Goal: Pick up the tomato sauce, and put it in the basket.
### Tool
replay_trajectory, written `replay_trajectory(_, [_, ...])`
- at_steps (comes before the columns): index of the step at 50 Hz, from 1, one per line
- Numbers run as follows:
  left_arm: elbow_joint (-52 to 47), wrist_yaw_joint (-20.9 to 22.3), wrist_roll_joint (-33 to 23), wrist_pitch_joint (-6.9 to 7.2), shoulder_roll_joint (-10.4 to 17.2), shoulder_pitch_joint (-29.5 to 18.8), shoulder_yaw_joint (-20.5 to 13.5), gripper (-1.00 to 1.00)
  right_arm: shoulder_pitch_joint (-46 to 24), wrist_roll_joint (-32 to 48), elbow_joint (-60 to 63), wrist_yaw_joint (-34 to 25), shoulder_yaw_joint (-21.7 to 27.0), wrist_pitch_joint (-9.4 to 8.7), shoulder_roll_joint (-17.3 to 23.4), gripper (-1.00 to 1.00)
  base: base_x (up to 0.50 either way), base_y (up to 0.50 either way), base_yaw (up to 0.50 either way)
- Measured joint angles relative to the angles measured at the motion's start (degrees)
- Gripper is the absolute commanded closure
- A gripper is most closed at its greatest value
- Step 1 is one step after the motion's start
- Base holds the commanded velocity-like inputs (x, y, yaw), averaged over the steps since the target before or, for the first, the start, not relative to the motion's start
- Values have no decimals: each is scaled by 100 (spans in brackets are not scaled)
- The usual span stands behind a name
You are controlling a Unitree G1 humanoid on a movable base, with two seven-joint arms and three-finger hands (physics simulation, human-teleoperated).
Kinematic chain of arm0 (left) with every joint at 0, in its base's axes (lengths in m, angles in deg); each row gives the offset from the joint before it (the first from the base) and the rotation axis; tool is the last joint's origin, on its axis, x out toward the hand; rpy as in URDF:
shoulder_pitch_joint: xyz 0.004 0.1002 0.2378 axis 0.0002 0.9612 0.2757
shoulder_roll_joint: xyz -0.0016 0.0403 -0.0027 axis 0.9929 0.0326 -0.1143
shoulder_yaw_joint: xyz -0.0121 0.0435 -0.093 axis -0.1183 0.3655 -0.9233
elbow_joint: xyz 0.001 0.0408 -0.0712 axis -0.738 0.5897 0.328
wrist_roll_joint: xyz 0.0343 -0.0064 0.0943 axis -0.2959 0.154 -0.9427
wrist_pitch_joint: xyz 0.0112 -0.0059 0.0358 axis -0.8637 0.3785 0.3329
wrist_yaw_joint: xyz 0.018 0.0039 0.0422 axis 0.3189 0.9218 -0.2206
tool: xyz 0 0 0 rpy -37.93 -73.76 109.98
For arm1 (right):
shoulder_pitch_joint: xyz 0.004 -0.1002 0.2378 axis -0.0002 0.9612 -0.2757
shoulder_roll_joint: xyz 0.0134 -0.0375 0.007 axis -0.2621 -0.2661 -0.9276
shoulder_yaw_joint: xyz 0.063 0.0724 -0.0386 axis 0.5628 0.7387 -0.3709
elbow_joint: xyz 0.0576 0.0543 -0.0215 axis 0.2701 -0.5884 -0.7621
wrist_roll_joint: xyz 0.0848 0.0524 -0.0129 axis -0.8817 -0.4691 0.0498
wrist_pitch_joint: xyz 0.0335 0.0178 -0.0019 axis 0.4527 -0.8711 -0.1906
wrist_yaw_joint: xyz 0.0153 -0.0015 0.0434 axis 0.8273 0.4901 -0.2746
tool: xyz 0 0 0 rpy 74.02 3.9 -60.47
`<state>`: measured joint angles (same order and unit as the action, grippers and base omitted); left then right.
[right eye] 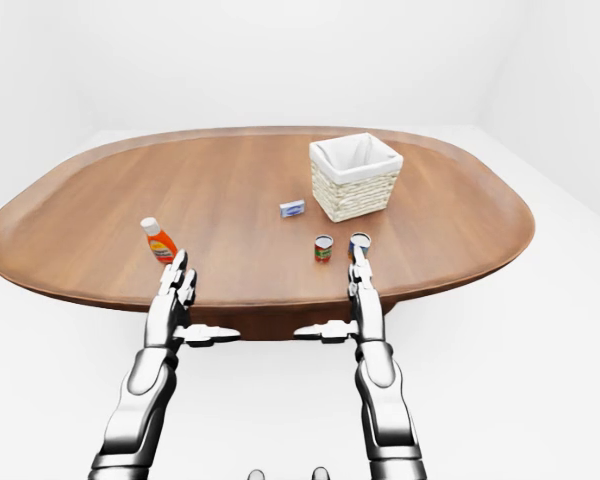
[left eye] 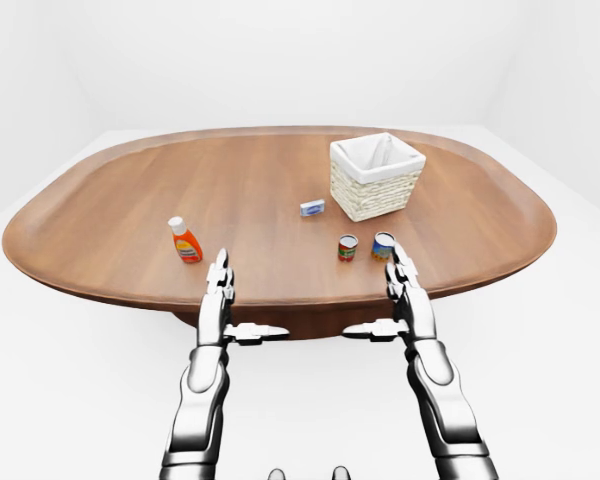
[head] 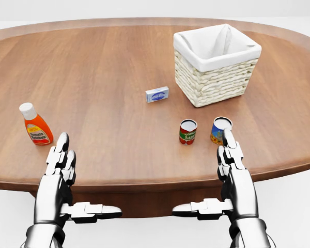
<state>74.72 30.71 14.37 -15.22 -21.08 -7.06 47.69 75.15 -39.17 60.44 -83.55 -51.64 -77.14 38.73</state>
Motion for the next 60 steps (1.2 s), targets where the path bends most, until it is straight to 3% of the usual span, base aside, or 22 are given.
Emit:
replay_trajectory(15, [79, 33, 60, -10, 85, -68, -180, -100, 75, -53, 223, -145, 119, -88, 57, -100, 0, 0, 0])
replay_trajectory(23, [302, -63, 235, 13, 257, -319, -493, -100, 113, -164, 543, -169, 332, -284, 126, -100, 0, 0, 0])
replay_trajectory(27, [415, -294, 423, 25, 425, -504, -791, -100, 155, -309, 848, -168, 595, -450, 194, -100, 0, 0, 0])
replay_trajectory(36, [150, -927, 1340, 184, 837, -724, -1581, -100, 271, -723, 1627, -167, 1371, -452, 336, -100, 0, 0, 0])
replay_trajectory(50, [-171, -1745, 2471, 158, 1387, -779, -2497, -100, 426, -1607, 2592, -171, 2701, -452, 528, -100, 0, 0, 0])
replay_trajectory(60, [-347, -2102, 2862, 93, 1565, -733, -2835, -100, 498, -2035, 2804, -204, 3246, -452, 590, -100, 0, 0, 0])
